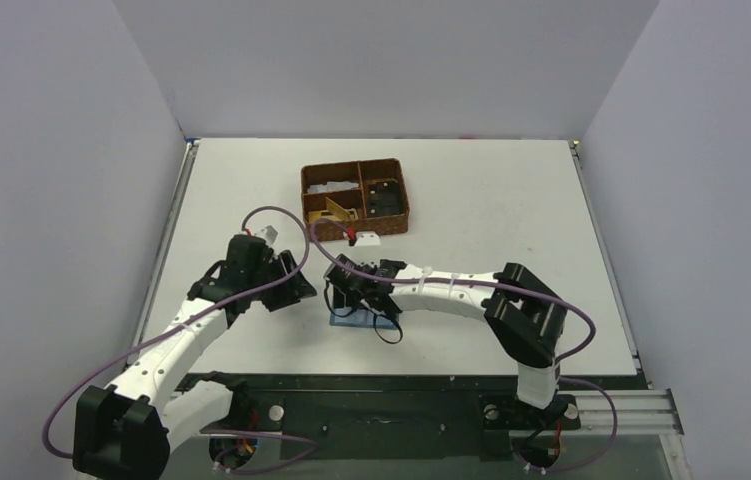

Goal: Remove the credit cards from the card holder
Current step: Remove the credit card from the card holder.

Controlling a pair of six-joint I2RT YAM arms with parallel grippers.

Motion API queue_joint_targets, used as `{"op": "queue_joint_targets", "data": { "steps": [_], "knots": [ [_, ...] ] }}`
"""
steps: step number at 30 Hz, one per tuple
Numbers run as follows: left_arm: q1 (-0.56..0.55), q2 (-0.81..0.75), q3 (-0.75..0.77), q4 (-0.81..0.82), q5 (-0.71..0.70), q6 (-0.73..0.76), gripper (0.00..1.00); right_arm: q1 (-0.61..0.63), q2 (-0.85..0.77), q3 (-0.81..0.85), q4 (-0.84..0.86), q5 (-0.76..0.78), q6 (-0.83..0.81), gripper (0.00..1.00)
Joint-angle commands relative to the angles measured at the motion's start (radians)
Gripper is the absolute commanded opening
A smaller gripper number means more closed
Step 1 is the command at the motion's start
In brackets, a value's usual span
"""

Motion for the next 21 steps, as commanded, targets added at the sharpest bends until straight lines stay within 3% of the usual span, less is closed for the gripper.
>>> {"op": "queue_joint_targets", "data": {
  "steps": [1, 12, 21],
  "knots": [
    [-0.003, -0.027, 0.003, 0.049, -0.015, -0.006, 0.47, 0.016, 0.035, 0.030, 0.031, 0.034, 0.003, 0.65],
    [-0.003, -0.026, -0.016, 0.060, -0.009, -0.008, 0.47, 0.031, 0.070, 0.022, 0.033, 0.035, 0.018, 0.62],
    [-0.005, -0.014, -0.027, 0.077, -0.004, -0.012, 0.47, 0.029, 0.066, -0.008, 0.042, 0.031, 0.013, 0.49]
  ]
}}
